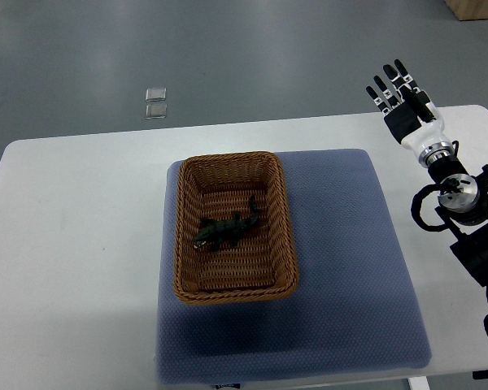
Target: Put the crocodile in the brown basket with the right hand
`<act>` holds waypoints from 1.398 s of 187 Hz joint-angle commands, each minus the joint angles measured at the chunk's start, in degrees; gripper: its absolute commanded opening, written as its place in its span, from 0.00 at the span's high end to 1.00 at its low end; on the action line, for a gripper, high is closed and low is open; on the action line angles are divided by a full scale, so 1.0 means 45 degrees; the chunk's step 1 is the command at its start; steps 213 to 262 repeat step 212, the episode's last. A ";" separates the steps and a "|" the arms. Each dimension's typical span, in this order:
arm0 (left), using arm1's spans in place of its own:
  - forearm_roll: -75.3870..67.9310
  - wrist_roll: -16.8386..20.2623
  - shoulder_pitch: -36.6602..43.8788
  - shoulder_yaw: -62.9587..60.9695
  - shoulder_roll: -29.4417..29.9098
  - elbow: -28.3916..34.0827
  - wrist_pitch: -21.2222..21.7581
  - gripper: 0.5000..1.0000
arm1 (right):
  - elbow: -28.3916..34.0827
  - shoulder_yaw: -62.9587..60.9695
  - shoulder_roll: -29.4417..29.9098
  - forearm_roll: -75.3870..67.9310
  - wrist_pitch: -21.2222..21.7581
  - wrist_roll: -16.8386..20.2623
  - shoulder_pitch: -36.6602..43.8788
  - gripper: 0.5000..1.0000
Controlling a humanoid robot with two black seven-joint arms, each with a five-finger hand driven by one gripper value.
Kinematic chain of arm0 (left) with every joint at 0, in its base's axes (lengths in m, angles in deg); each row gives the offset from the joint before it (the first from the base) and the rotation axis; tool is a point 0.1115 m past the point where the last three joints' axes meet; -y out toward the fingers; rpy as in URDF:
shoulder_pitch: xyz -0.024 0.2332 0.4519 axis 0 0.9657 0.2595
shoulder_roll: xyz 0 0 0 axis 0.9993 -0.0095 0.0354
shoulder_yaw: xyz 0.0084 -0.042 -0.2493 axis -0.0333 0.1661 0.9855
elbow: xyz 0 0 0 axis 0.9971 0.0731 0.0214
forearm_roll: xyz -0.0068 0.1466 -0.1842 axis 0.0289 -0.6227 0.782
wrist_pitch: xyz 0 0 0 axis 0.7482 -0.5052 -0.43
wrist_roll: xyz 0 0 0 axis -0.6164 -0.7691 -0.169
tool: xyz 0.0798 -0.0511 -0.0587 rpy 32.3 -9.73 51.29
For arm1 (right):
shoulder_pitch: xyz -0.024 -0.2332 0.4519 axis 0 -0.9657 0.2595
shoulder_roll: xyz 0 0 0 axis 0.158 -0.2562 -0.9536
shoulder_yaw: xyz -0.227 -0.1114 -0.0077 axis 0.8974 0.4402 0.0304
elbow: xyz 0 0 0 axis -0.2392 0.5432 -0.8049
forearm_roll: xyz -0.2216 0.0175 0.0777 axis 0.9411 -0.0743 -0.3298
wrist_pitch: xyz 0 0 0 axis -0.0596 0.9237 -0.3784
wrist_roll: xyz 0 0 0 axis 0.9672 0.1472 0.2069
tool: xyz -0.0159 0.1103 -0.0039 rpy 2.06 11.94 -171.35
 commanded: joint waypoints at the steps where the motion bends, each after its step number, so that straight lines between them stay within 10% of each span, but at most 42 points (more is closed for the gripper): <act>1: 0.0001 0.0000 0.0005 0.0005 0.0000 0.0015 -0.0001 0.00 | -0.0546 0.0001 0.0004 -0.1007 0.0768 0.0110 -0.0235 0.14; 262: 0.0001 0.0000 -0.0015 -0.0034 0.0000 -0.0064 -0.0021 0.00 | -0.0488 0.0704 0.0121 0.0145 0.1198 0.0013 0.0058 0.14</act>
